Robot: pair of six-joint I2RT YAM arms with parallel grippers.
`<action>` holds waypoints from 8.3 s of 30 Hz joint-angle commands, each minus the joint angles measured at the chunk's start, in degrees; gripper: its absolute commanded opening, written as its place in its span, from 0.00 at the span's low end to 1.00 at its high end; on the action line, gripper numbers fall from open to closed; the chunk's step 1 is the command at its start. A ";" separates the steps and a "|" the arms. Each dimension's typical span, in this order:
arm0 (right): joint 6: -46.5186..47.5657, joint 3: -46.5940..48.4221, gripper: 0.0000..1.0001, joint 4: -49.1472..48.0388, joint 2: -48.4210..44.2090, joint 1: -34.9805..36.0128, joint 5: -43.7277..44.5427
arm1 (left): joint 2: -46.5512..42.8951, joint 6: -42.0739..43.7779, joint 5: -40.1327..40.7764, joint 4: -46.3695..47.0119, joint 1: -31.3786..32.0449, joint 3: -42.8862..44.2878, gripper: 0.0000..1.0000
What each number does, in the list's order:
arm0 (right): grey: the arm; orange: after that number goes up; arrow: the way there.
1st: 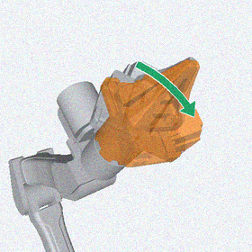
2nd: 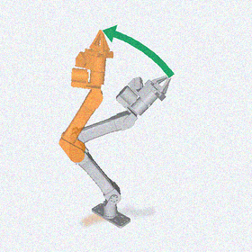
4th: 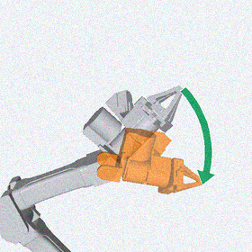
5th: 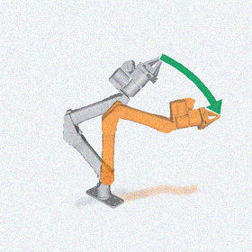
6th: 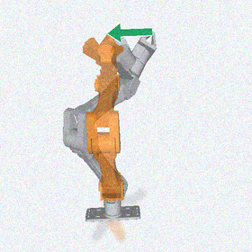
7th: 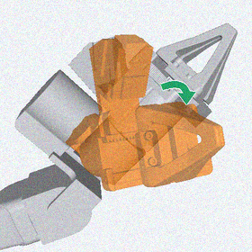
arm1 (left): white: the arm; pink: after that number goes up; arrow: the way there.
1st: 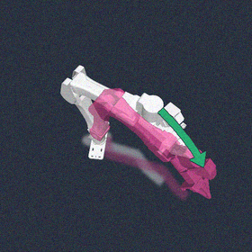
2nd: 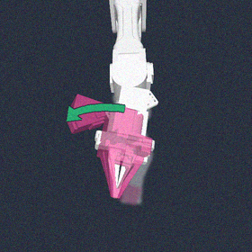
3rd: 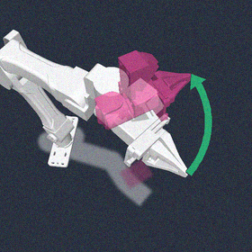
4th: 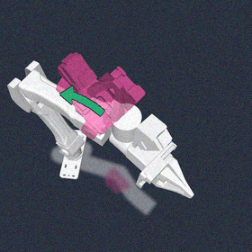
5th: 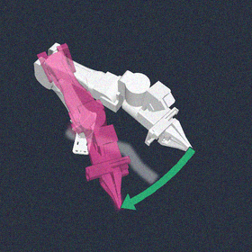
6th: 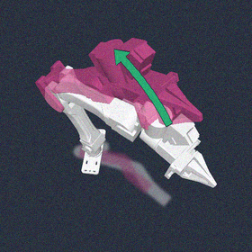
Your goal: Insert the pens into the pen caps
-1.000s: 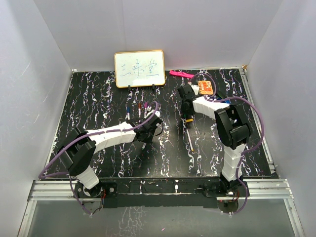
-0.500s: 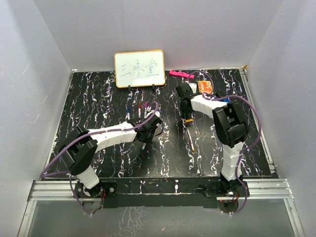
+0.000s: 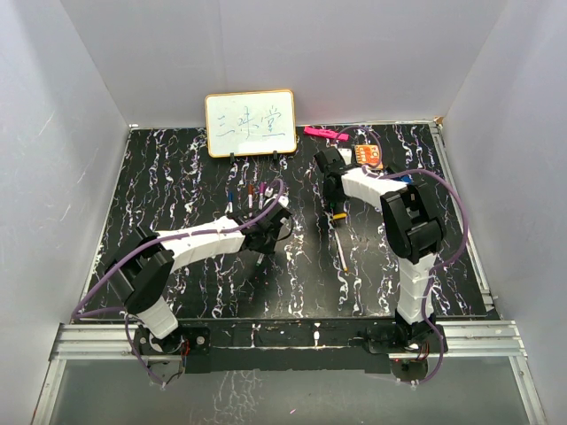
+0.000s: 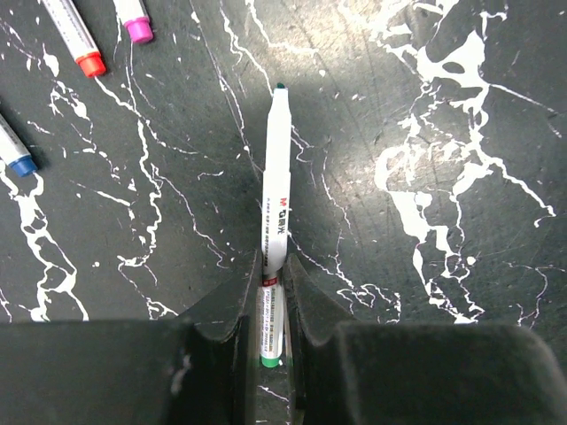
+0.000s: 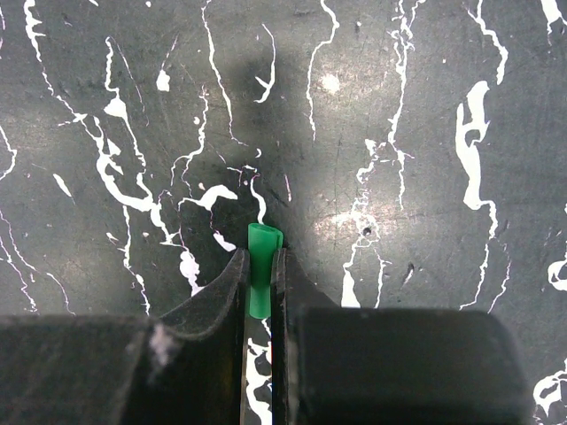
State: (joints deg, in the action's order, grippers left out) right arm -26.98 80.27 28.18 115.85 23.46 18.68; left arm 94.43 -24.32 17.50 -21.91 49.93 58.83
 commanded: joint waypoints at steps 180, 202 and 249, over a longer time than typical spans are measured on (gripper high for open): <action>-1.93 -44.98 0.00 -65.29 -48.76 13.54 -15.25 | -21.97 -10.71 -20.40 60.26 -2.30 -24.75 0.00; -1.58 -44.34 0.00 -64.98 -47.56 14.47 -15.10 | -22.60 -9.49 -20.93 63.14 -2.36 -25.98 0.00; -3.60 -44.04 0.00 -61.10 -45.92 17.09 -17.05 | -21.63 -7.26 -16.31 66.32 -3.86 -24.22 0.00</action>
State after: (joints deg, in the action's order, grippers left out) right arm -30.22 35.03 -34.00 69.87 39.64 2.22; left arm 72.82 -32.91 -0.32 40.73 47.09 31.97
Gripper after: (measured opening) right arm 0.068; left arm 0.093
